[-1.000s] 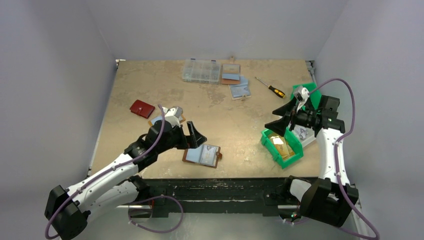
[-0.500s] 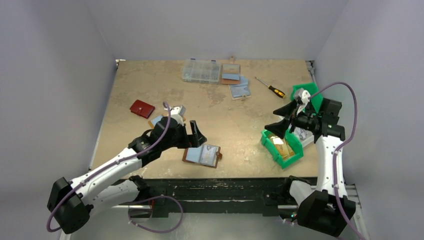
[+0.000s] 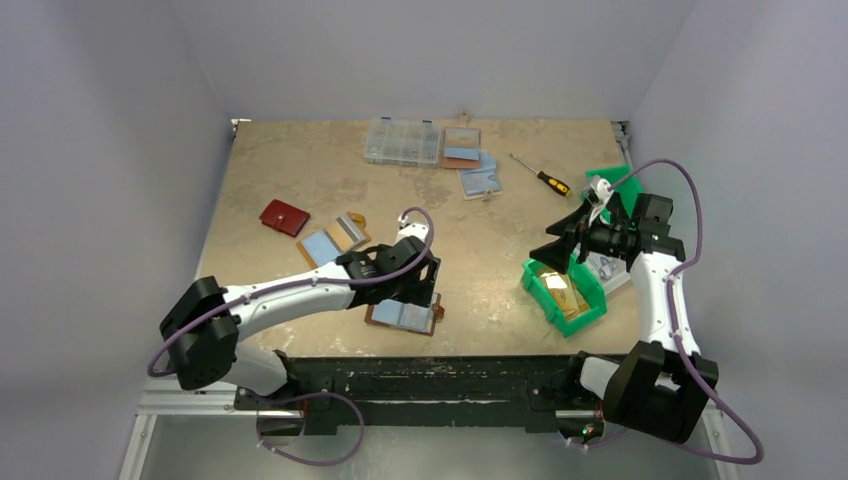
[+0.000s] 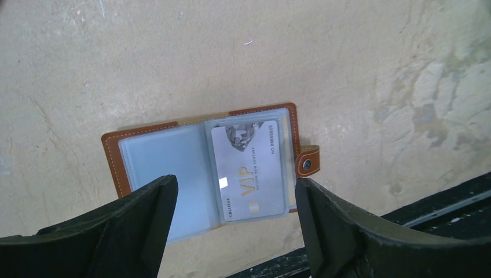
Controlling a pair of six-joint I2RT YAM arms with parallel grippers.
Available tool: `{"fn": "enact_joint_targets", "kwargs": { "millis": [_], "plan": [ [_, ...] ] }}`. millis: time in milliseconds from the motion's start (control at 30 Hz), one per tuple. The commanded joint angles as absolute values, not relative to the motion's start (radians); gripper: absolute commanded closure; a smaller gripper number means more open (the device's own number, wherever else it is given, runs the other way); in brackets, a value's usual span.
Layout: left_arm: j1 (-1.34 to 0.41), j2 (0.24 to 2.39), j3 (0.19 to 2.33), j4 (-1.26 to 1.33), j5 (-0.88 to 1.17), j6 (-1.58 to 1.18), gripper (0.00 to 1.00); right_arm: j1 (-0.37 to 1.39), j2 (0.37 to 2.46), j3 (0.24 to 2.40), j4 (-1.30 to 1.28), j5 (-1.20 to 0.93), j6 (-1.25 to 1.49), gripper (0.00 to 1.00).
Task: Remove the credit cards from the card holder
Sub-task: Reset both arms
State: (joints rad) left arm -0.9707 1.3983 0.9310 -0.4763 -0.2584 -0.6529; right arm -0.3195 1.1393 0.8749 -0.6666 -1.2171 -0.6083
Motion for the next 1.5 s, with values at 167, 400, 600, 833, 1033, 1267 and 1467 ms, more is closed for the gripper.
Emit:
{"fn": "enact_joint_targets", "kwargs": {
  "millis": [167,400,600,833,1033,1267,1467],
  "plan": [
    [-1.090,1.506,0.991,-0.581,-0.435,-0.762,0.29,-0.304,1.161,0.917,-0.706,-1.198,-0.668,0.01],
    [-1.088,1.392,0.910,-0.422,-0.359,-0.729,0.33,-0.291,1.158,0.914,-0.712,-1.184,-0.678,0.01],
    [-0.928,1.223,0.842,-0.241,-0.225,-0.689,0.17,-0.287,1.155,0.959,-0.674,-1.058,-0.617,0.01],
    [-0.574,1.047,0.909,-0.262,-0.109,-0.615,0.02,-0.287,1.136,1.107,-0.539,-0.771,-0.333,0.01],
    [-0.441,0.997,1.039,-0.400,-0.088,-0.505,0.00,-0.288,1.131,1.271,-0.482,-0.608,-0.057,0.01],
    [-0.439,0.963,1.116,-0.479,-0.047,-0.501,0.00,-0.291,1.093,1.408,-0.553,-0.733,-0.089,0.01],
    [-0.439,0.895,1.113,-0.464,-0.006,-0.532,0.00,-0.291,1.058,1.447,-0.546,-0.672,0.045,0.01]
  ]
}}
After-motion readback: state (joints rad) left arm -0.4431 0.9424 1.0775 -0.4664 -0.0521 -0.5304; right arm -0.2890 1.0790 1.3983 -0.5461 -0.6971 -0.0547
